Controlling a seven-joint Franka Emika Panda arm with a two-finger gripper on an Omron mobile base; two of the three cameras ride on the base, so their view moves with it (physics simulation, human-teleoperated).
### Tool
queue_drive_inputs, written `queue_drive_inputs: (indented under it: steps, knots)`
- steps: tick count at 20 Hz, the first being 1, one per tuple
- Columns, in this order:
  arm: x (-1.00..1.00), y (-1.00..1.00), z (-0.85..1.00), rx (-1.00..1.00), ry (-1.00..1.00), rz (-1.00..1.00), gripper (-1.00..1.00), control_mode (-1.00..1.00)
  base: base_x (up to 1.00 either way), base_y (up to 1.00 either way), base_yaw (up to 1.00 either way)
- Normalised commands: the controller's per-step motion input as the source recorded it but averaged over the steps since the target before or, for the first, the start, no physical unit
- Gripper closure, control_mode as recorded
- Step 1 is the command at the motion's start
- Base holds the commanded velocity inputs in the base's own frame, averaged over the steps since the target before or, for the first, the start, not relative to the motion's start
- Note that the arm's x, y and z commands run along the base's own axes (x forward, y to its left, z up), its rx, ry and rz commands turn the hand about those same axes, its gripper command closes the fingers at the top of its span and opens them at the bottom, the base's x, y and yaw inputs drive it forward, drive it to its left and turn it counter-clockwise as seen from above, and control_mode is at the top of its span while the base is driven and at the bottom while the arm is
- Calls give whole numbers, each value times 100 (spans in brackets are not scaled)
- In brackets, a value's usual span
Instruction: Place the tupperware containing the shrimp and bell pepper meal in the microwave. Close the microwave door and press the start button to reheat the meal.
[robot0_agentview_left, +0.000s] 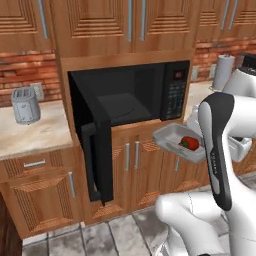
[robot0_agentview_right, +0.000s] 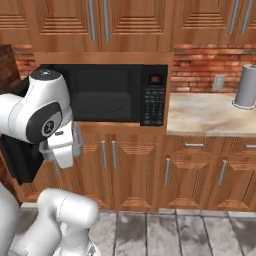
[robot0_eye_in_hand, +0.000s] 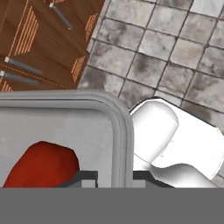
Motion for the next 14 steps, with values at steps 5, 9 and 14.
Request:
queue_drive_inputs:
  steps: [5,9,14]
  knots:
    - [0,0,0,0,0,0,100,100,11,-30,34]
    - [0,0,0,0,0,0,100,100,17,-41,35]
    - [0,0,0,0,0,0,100,100,34,-47,32]
